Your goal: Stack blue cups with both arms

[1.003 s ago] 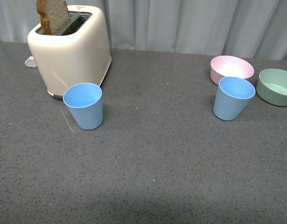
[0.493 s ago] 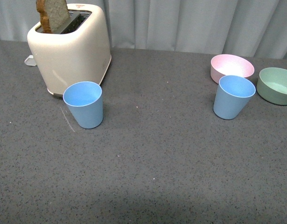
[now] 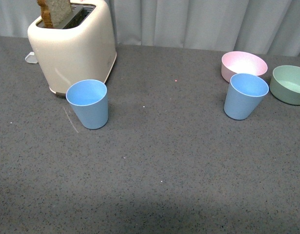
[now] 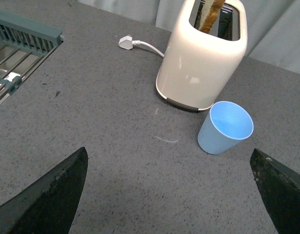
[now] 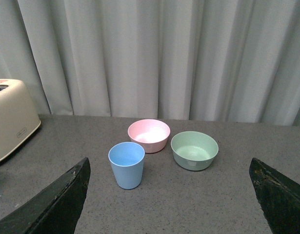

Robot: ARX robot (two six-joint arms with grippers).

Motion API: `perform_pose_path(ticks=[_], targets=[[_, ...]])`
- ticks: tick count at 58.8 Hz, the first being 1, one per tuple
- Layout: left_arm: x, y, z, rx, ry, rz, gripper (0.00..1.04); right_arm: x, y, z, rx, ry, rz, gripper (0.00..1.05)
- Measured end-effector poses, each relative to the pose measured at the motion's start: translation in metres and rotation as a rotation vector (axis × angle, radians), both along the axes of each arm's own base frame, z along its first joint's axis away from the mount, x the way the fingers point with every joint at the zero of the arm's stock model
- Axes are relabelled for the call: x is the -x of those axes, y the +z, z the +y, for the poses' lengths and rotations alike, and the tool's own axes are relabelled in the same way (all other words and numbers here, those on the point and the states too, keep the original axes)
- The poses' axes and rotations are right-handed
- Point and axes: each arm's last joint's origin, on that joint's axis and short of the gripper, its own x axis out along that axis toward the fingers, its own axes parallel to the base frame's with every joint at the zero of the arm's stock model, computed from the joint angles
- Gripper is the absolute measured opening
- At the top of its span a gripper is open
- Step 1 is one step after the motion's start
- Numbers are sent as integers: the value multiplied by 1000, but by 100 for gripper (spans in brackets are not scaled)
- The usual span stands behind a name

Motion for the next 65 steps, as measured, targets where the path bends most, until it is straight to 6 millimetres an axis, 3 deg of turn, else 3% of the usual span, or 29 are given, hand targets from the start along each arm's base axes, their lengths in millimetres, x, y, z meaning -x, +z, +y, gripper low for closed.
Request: perform_pose_path(ticks=[9, 20, 36, 55, 65], targets=[[-53, -2, -13, 49, -163, 187, 98, 0, 0, 0, 0, 0, 0, 95], [-107, -10, -30, 30, -199, 339, 98, 0, 0, 0, 0, 0, 0, 95], [-166, -32, -54, 51, -219, 520, 98, 0, 0, 0, 0, 0, 0, 95], [-205, -56, -59, 94, -171, 647, 98, 0, 0, 0, 0, 0, 0, 95], [-215, -64, -58, 120, -161, 690, 98, 0, 0, 0, 0, 0, 0, 95]])
